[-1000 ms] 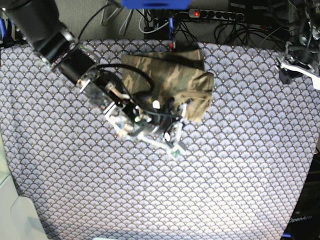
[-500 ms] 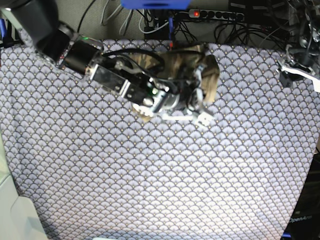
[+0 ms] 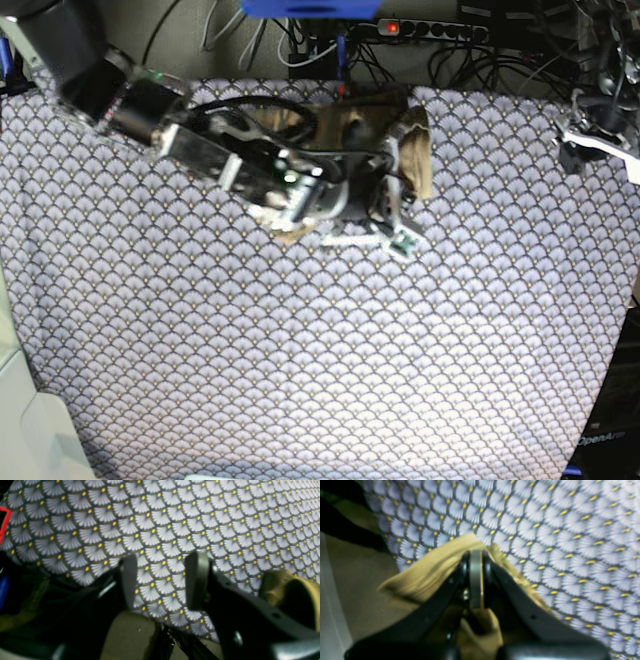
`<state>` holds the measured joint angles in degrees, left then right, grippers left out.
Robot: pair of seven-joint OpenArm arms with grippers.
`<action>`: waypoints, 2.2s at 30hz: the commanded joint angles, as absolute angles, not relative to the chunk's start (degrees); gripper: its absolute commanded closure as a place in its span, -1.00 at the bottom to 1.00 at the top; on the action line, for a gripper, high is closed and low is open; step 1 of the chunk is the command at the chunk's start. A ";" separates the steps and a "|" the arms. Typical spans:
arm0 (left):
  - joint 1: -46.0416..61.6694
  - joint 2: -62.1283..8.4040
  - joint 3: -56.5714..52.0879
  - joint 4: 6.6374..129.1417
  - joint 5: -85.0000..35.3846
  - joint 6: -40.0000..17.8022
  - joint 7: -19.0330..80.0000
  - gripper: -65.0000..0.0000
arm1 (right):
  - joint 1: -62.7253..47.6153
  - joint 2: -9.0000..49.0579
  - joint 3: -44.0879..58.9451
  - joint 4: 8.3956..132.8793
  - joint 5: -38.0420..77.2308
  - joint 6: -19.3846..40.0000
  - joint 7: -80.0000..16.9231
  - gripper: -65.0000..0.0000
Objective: Fold the T-shirt properly
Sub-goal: 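Press and tuck the bundle's edge with the right gripper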
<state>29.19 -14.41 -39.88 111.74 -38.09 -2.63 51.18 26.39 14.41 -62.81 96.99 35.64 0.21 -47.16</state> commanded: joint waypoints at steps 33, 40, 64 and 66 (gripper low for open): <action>30.02 -15.08 -40.31 112.57 -38.46 -2.77 50.42 0.07 | 20.97 14.46 -56.04 88.57 35.38 10.86 -38.11 1.00; 30.11 -15.08 -40.22 112.66 -38.46 -2.77 50.42 0.07 | 20.53 14.73 -55.96 83.03 35.38 15.78 -35.65 1.00; 28.70 -14.99 -40.22 112.84 -39.16 -2.77 50.33 0.07 | 18.77 28.09 -40.92 107.03 35.30 22.20 -47.08 1.00; 28.70 -14.99 -40.22 112.84 -39.16 -2.77 50.33 0.07 | 17.36 29.49 -39.43 105.27 35.30 23.34 -44.97 1.00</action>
